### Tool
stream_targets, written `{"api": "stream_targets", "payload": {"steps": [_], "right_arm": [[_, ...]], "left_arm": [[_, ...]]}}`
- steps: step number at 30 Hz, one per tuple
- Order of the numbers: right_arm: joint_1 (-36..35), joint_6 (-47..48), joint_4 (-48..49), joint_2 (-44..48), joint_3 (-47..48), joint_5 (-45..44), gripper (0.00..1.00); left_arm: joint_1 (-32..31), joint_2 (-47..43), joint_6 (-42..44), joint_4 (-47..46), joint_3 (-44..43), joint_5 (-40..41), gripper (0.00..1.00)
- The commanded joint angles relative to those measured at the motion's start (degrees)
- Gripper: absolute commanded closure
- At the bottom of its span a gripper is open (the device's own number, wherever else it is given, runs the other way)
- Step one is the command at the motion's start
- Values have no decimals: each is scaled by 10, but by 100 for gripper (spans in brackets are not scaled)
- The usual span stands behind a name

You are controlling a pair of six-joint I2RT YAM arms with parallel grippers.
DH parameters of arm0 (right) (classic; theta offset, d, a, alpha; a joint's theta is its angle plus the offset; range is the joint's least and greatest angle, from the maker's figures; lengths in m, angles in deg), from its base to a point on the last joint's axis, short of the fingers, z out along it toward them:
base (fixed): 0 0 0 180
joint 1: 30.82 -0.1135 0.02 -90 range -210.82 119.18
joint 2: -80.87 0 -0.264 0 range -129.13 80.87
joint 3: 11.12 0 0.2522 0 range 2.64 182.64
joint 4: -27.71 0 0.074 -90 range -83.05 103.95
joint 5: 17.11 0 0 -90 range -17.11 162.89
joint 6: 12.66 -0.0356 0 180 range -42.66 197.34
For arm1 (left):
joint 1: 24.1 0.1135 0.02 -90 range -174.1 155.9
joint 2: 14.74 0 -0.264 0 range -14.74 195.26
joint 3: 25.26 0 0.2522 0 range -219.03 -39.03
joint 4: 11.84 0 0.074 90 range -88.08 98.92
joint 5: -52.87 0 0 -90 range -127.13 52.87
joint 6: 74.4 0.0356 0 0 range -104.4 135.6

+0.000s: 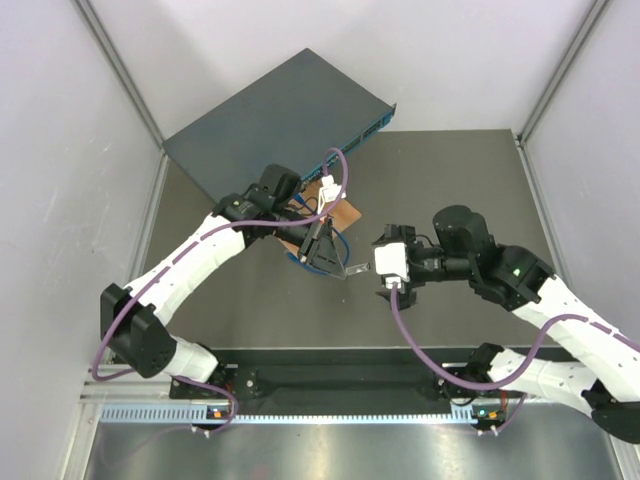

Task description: Insert the plug into the switch port

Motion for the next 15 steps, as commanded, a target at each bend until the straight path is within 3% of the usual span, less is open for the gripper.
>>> {"api": "stream_targets", "payload": {"steps": [1, 8, 15], "right_arm": [[-18, 4, 20, -8, 20, -4, 1], [-39, 5, 51, -21, 27, -5, 45], [-55, 16, 58, -25, 27, -16, 54]], "left_arm": [[1, -21, 9, 0, 3, -47, 100], [0, -14, -19, -26, 6, -70, 100], [1, -11, -35, -41, 14, -68, 100]]}}
